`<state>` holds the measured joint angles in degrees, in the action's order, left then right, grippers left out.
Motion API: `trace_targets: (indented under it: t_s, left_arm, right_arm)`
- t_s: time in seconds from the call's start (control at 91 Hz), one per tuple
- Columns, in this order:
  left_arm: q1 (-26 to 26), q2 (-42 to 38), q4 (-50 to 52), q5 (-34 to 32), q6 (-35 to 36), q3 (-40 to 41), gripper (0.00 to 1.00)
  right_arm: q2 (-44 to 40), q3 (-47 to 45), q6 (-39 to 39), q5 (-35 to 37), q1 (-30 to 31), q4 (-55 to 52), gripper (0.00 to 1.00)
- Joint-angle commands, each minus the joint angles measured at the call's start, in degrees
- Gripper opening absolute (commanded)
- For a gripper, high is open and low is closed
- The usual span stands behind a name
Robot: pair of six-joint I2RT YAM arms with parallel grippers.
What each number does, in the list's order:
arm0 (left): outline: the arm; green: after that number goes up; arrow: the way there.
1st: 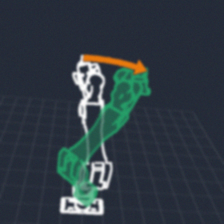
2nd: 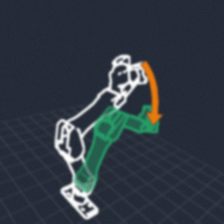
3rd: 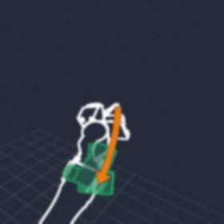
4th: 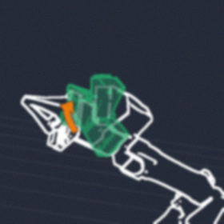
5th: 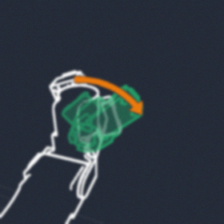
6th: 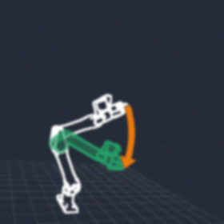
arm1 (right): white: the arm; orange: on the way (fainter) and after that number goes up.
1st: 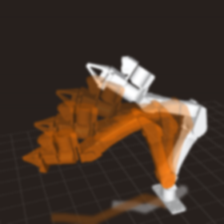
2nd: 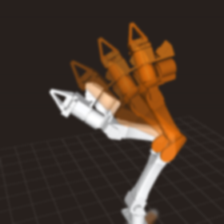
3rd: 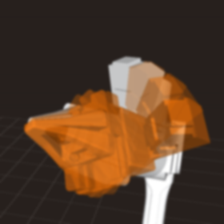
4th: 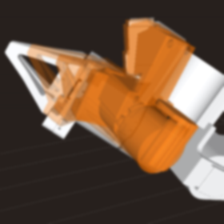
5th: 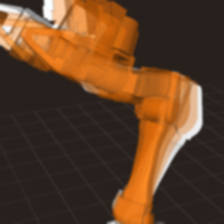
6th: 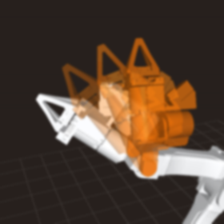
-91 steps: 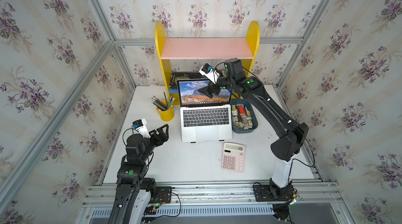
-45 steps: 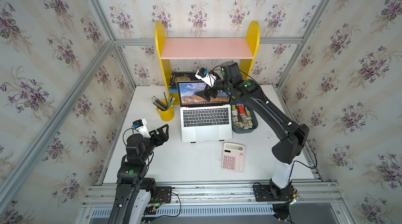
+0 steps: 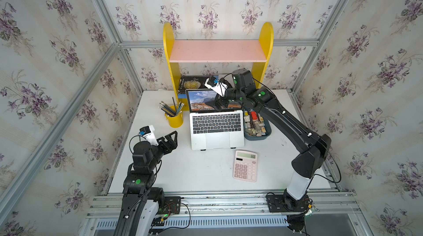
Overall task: Close the laptop lid and set it aside
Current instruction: Close the lid of the laptop.
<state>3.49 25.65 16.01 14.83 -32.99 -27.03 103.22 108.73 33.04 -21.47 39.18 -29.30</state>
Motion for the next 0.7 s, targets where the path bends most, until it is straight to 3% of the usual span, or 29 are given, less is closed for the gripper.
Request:
trace_targets:
  t_s: [0.0, 0.692]
  left_arm:
    - [-0.05, -0.02, -0.46, 0.20, 0.59, -0.09, 0.92]
    - [-0.06, 0.32, -0.45, 0.22, 0.49, -0.13, 0.92]
  right_arm:
    - [0.06, -1.91, -2.52, -1.05, 0.74, -11.34, 0.97]
    - [-7.51, -16.23, -4.47, 0.58, 4.25, -4.76, 0.97]
